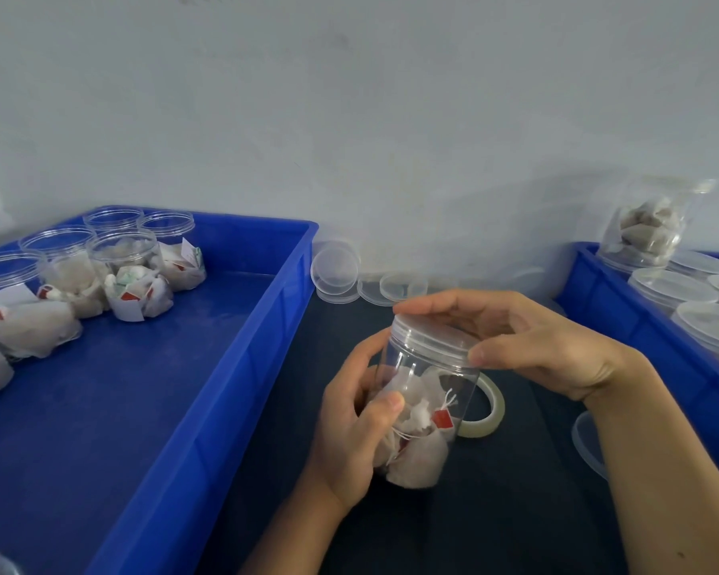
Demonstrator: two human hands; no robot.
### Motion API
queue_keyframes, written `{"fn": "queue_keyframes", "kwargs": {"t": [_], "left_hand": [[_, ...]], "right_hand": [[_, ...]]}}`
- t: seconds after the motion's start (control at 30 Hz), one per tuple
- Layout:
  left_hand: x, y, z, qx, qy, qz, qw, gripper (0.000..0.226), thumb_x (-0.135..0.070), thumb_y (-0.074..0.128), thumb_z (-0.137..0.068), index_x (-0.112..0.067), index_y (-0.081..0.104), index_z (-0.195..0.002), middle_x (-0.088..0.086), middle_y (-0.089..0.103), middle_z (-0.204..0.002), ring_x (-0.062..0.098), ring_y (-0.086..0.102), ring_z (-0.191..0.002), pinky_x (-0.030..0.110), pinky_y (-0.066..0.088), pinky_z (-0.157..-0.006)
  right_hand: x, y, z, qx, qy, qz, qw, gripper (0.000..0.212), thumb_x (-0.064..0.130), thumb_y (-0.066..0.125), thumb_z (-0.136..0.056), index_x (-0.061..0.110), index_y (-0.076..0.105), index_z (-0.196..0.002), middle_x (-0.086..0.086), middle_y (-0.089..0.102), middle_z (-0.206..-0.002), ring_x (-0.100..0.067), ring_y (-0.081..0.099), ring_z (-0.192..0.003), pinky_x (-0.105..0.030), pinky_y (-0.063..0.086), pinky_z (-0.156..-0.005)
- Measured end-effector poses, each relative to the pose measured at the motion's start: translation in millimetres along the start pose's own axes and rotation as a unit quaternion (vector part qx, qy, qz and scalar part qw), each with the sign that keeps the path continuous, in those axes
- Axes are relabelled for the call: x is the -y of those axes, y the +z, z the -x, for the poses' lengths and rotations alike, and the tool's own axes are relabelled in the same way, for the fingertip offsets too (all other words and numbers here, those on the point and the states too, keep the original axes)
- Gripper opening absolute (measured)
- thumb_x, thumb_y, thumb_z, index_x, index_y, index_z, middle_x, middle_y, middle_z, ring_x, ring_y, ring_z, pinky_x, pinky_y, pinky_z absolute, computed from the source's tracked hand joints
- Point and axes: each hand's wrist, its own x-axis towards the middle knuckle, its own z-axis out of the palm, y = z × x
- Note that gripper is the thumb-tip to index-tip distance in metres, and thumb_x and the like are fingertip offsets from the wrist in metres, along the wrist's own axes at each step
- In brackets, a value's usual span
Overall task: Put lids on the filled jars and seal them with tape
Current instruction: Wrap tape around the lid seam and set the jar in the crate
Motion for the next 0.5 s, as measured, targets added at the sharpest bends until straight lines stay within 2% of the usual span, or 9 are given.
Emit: {"fn": "queue_keyframes", "kwargs": {"t": [0.07,0.2,0.27,0.33,0.37,0.43,0.5], "left_hand": [[-0.6,1.0,0.9,-0.002,0.0,-0.009,1.0,0.064,-0.037,0.059,-0.092,-0.02,0.053,-0.153,0.024,0.074,-0.11,0.05,0.07,-0.098,0.071,0.055,-0.084],[1.4,2.0,1.8,-0.037,0.021,-0.089,0.995,0.068,-0.038,0.063,-0.088,-0.034,0.051,-0.155,0.006,0.073,-0.112,0.029,0.074,-0.1,0.04,0.06,-0.084],[1.7,3.0,2.6,-0.059,0.034,-0.132,0.989,0.071,-0.04,0.066,-0.087,-0.039,0.048,-0.156,-0.004,0.071,-0.119,0.022,0.072,-0.11,0.03,0.06,-0.088],[0.7,4.4,3.3,-0.087,0.047,-0.168,0.981,0.074,-0.044,0.07,-0.085,-0.041,0.048,-0.155,-0.009,0.069,-0.123,0.018,0.069,-0.115,0.026,0.058,-0.091],[0.2,5.3,3.5,-0.098,0.05,-0.186,0.976,0.076,-0.047,0.071,-0.083,-0.042,0.048,-0.155,-0.011,0.068,-0.126,0.018,0.068,-0.118,0.027,0.057,-0.092],[-0.7,6.4,3.2,-0.118,0.053,-0.222,0.967,0.078,-0.051,0.072,-0.081,-0.045,0.047,-0.155,-0.016,0.064,-0.131,0.012,0.065,-0.122,0.026,0.056,-0.094],[-1.6,6.4,2.4,-0.14,0.055,-0.245,0.958,0.079,-0.054,0.071,-0.08,-0.048,0.046,-0.155,-0.019,0.062,-0.13,0.006,0.061,-0.123,0.016,0.052,-0.092]], "right_hand": [[1.4,-0.6,1.5,-0.004,0.01,0.005,1.0,0.062,-0.002,0.058,-0.089,0.013,0.056,-0.149,-0.002,0.059,-0.153,-0.019,0.049,-0.148,-0.042,0.037,-0.124],[9.2,1.8,2.6,-0.034,0.056,0.061,0.996,0.058,0.009,0.066,-0.088,0.03,0.065,-0.142,0.012,0.063,-0.147,-0.006,0.051,-0.143,-0.044,0.04,-0.12],[14.7,3.9,0.6,-0.063,0.08,0.111,0.989,0.05,0.022,0.074,-0.089,0.041,0.069,-0.135,0.019,0.065,-0.141,-0.001,0.055,-0.136,-0.041,0.045,-0.116],[20.1,8.1,-3.5,-0.105,0.109,0.17,0.974,0.041,0.046,0.08,-0.091,0.05,0.068,-0.131,0.027,0.067,-0.131,0.002,0.062,-0.125,-0.04,0.051,-0.111],[22.1,10.5,-6.3,-0.125,0.124,0.201,0.964,0.044,0.061,0.075,-0.088,0.053,0.066,-0.13,0.029,0.067,-0.127,0.002,0.064,-0.118,-0.04,0.053,-0.108],[23.5,14.5,-11.4,-0.152,0.154,0.261,0.941,0.063,0.081,0.061,-0.077,0.053,0.061,-0.134,0.026,0.067,-0.124,-0.001,0.066,-0.112,-0.04,0.055,-0.105],[21.6,16.3,-15.6,-0.157,0.165,0.278,0.933,0.068,0.083,0.056,-0.083,0.051,0.056,-0.142,0.025,0.062,-0.135,-0.003,0.062,-0.122,-0.041,0.05,-0.11]]}}
